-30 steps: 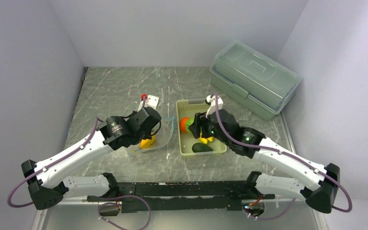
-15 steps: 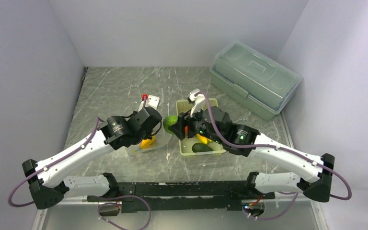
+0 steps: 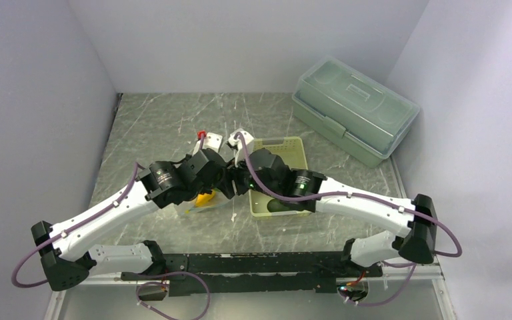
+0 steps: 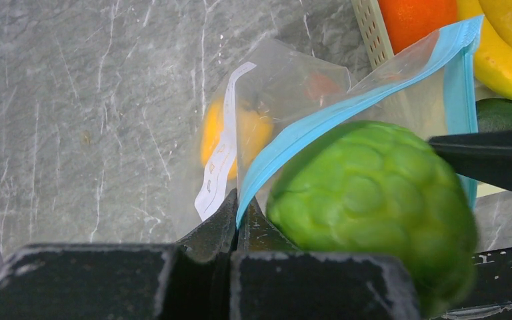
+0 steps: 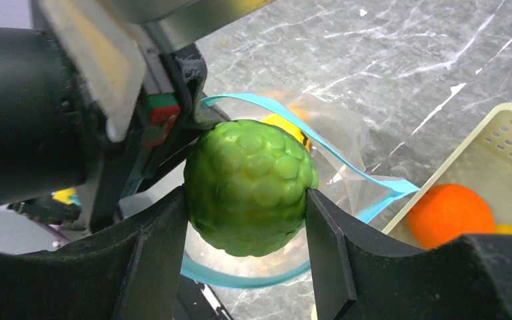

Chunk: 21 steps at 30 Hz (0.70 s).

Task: Place the food in the zip-top bag and seal the zipper
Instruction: Place the fake fruit in the zipper food storage bag.

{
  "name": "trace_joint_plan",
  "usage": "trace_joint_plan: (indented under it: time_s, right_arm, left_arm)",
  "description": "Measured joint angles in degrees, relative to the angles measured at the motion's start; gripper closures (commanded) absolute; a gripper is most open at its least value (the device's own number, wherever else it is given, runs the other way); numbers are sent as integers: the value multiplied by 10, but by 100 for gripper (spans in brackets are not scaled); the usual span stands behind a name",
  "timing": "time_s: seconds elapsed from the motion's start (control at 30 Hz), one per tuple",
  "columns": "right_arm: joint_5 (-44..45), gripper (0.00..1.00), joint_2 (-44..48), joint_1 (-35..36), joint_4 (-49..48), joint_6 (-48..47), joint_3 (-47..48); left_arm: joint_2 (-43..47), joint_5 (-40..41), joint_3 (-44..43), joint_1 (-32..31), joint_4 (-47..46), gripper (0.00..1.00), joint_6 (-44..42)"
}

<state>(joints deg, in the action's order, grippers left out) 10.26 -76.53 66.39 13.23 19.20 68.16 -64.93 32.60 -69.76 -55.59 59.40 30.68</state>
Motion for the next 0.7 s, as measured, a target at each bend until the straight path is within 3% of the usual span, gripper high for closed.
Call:
trace_joint_plan:
  time_s: [0.33,0.7]
  right_arm:
    - [52,63,-66,1,-1,-8,6]
    - [94,51,-78,6,-28,-12,6]
  left_arm:
    - [-2,-2,0,3,3,100,0]
    - [-2,10,0,12,14,100,0]
